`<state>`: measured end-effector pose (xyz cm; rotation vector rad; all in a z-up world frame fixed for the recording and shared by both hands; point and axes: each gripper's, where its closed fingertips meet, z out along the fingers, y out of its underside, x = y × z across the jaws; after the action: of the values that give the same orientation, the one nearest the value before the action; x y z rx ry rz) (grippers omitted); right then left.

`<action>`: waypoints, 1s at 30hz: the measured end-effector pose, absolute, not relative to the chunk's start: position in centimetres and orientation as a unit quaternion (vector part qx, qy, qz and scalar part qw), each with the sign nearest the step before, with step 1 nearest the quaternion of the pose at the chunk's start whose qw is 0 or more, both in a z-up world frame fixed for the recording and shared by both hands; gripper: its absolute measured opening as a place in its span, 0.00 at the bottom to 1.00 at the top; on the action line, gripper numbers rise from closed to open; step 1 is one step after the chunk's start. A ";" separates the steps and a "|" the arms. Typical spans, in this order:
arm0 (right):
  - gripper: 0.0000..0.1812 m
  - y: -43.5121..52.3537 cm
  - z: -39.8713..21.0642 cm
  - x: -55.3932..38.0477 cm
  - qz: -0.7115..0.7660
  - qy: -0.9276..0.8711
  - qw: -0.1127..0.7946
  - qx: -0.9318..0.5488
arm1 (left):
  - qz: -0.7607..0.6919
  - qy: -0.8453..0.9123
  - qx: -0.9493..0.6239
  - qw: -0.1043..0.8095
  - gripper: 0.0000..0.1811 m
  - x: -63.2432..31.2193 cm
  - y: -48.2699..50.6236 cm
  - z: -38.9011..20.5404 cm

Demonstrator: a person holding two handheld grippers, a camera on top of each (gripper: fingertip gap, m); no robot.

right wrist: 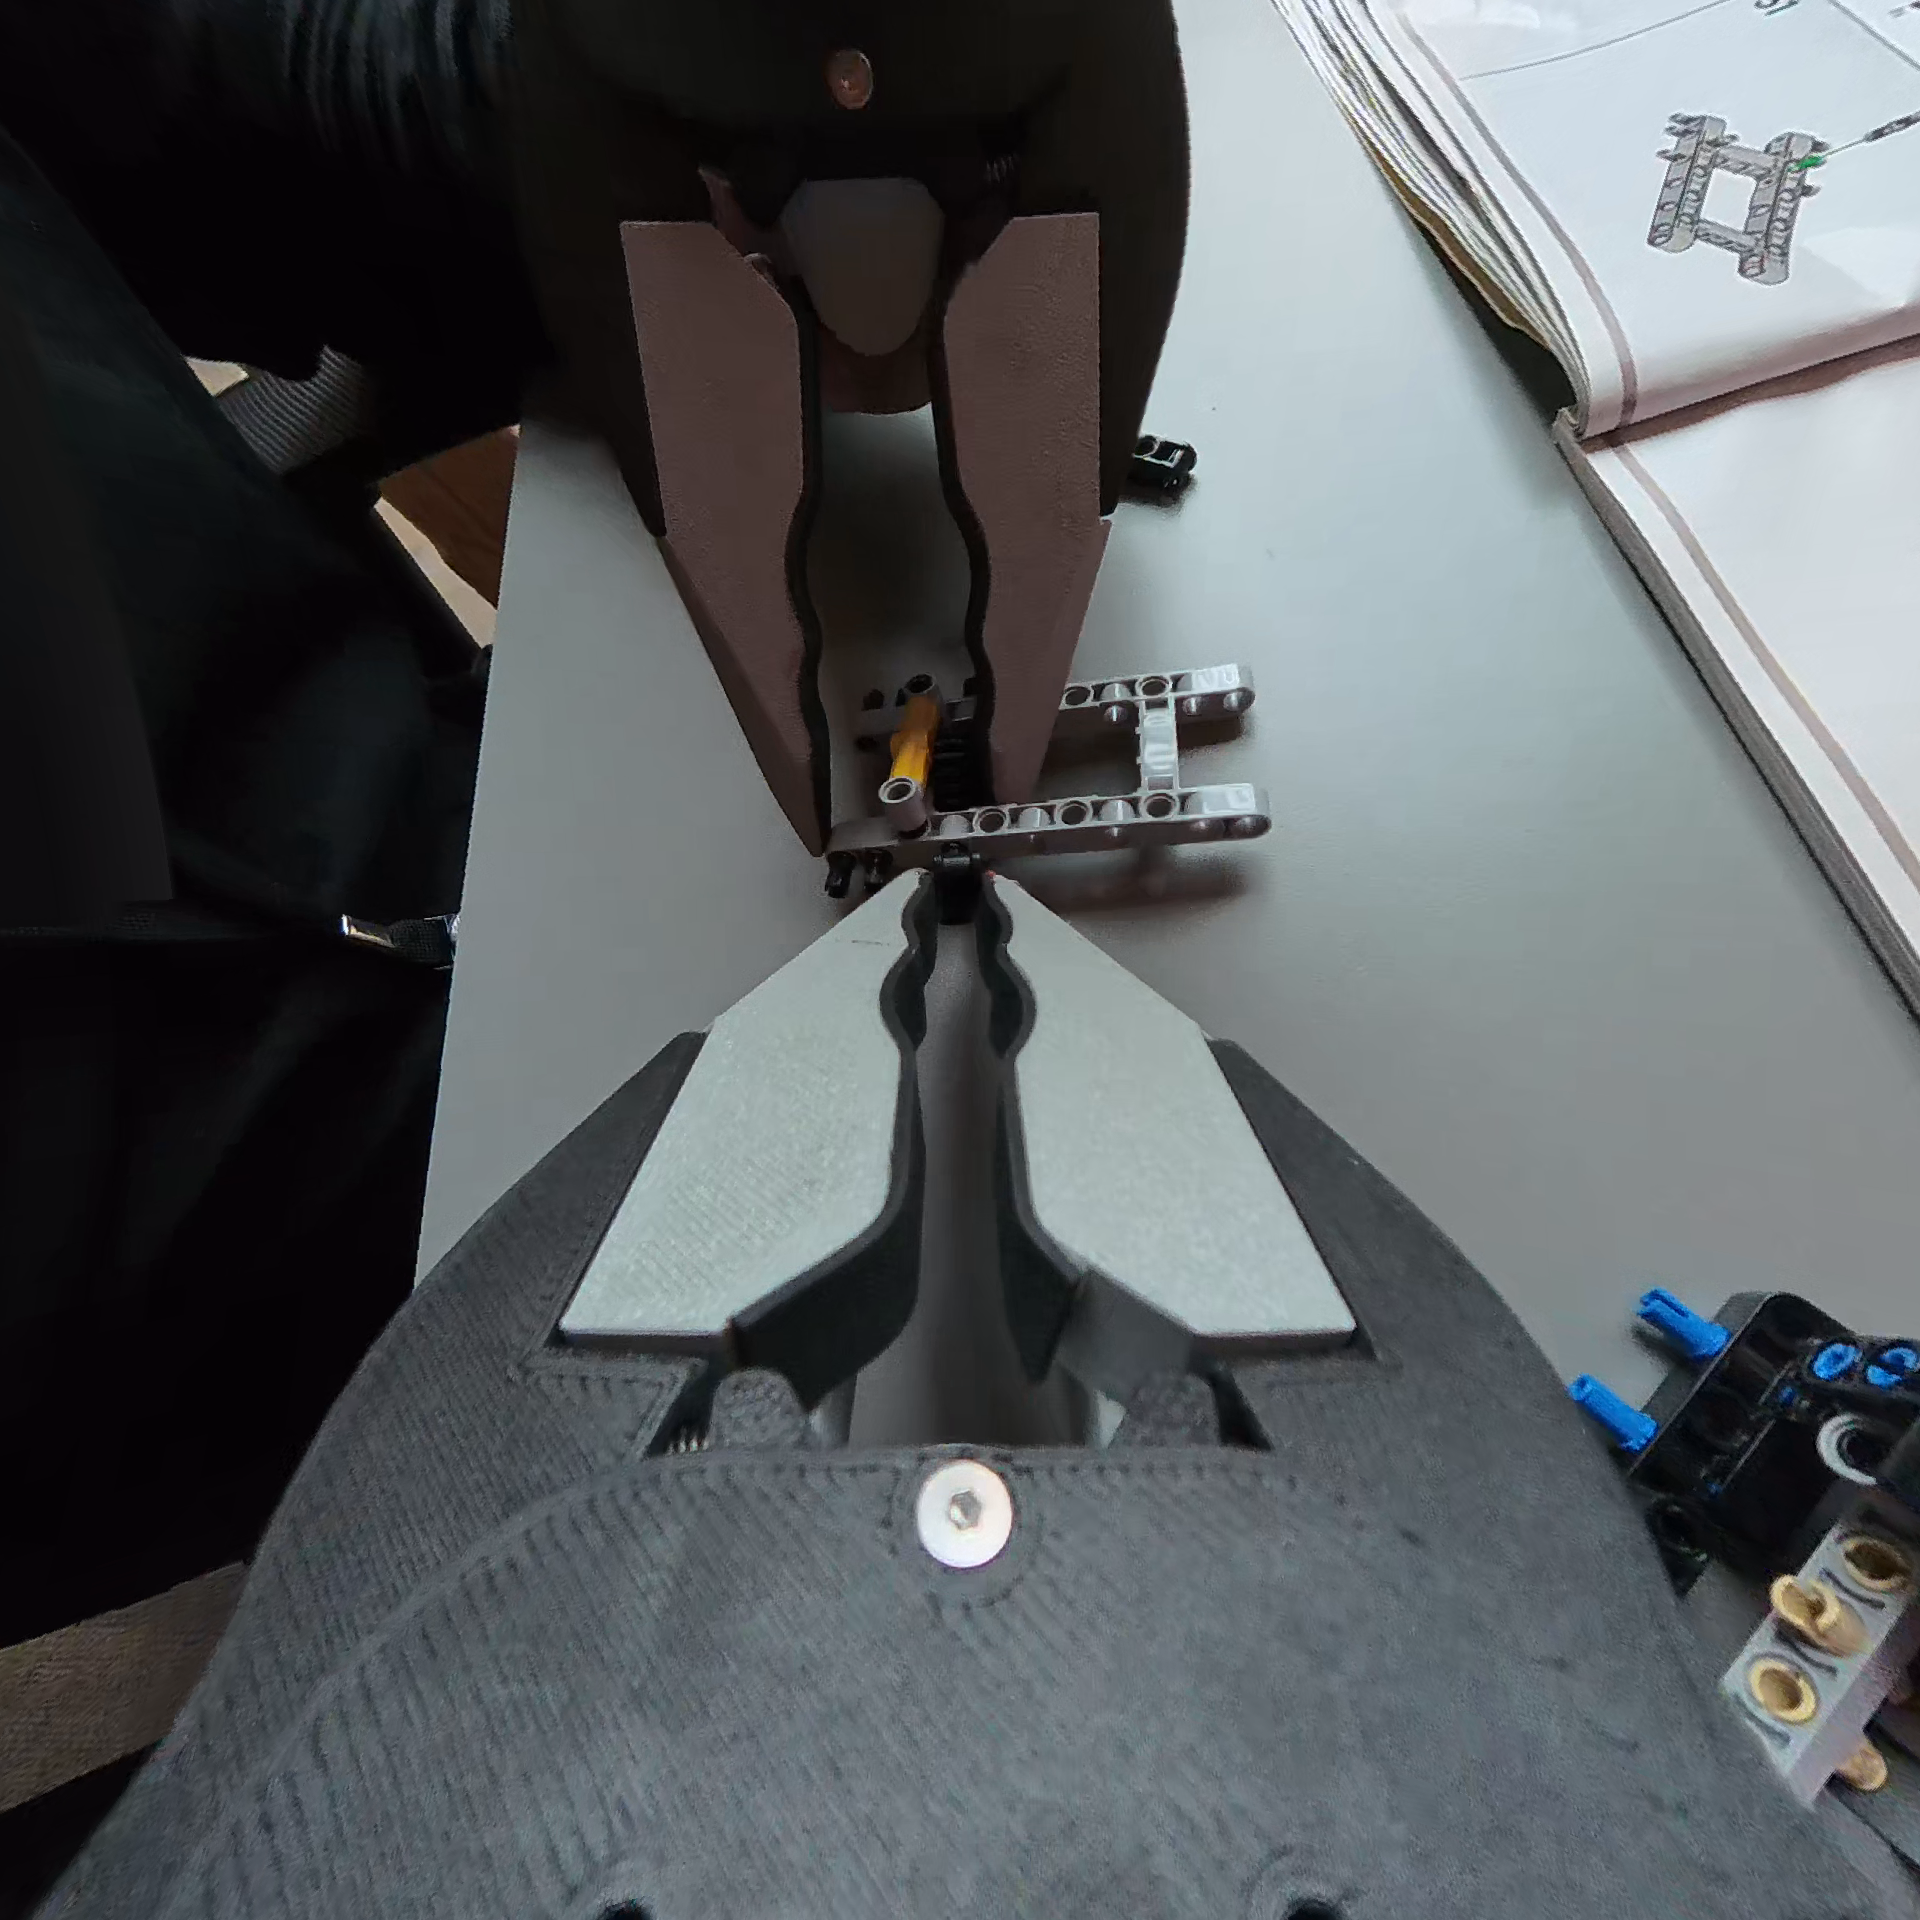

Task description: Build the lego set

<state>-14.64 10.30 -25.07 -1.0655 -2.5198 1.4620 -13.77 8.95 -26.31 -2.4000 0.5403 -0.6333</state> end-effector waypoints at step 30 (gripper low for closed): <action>0.02 11.5 -23.9 -15.6 0.522 -0.752 -0.004 -0.402 | -0.265 0.156 -0.899 0.310 0.17 -13.8 10.0 -26.2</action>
<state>-15.63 11.48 -23.85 -1.2655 -2.3693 1.6457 -13.79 10.00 -26.20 -2.3754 0.4127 -0.7004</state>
